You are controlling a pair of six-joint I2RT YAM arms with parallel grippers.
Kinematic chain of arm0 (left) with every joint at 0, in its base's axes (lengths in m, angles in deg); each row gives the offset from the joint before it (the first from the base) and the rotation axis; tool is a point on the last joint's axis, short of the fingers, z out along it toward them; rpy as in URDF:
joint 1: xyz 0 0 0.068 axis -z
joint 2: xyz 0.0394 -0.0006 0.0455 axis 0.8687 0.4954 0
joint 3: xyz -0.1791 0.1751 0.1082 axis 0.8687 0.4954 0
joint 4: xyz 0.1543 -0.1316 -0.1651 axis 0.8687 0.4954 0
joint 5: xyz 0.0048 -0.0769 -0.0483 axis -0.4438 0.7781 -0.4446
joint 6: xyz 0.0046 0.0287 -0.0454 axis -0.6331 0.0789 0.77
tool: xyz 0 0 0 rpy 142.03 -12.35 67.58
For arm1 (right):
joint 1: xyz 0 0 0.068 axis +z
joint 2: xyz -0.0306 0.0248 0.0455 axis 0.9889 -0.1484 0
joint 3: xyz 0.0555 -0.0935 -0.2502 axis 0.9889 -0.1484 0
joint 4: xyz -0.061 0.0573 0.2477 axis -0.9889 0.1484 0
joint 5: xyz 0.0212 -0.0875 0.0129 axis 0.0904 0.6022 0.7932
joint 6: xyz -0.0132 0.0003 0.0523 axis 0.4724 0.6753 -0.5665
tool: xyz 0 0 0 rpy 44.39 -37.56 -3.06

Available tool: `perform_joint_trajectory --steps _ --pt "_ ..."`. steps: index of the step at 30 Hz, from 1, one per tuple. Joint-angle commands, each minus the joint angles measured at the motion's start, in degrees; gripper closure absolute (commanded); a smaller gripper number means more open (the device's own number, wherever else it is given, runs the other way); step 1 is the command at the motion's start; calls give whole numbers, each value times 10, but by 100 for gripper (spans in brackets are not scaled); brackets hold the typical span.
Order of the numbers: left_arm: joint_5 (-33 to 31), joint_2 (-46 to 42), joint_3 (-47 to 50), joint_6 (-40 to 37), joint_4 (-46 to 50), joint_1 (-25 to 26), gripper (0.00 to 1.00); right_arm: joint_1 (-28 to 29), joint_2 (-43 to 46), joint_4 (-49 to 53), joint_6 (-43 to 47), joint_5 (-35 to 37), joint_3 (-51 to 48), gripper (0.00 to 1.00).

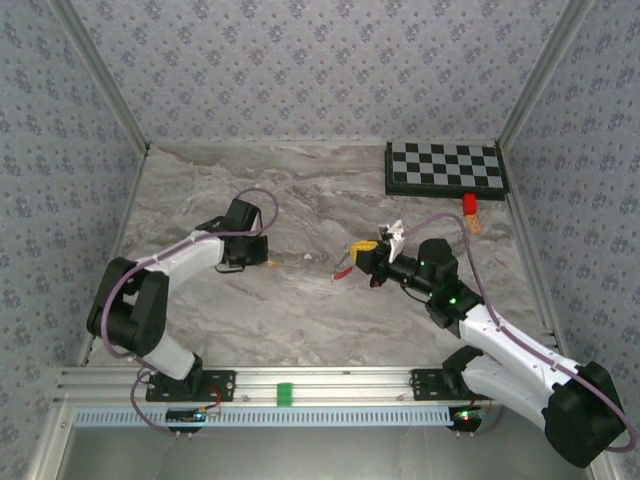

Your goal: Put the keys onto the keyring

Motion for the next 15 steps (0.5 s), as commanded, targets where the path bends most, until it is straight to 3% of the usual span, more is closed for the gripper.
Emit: perform_joint_trajectory --steps 1,9,15 --pt "6 -46 -6 -35 -11 21 100 4 3 -18 5 7 -3 100" --pt "-6 -106 -3 -80 -21 77 100 6 3 -19 5 8 -3 100" --pt "27 -150 32 -95 -29 110 100 7 2 -20 4 8 -4 100"
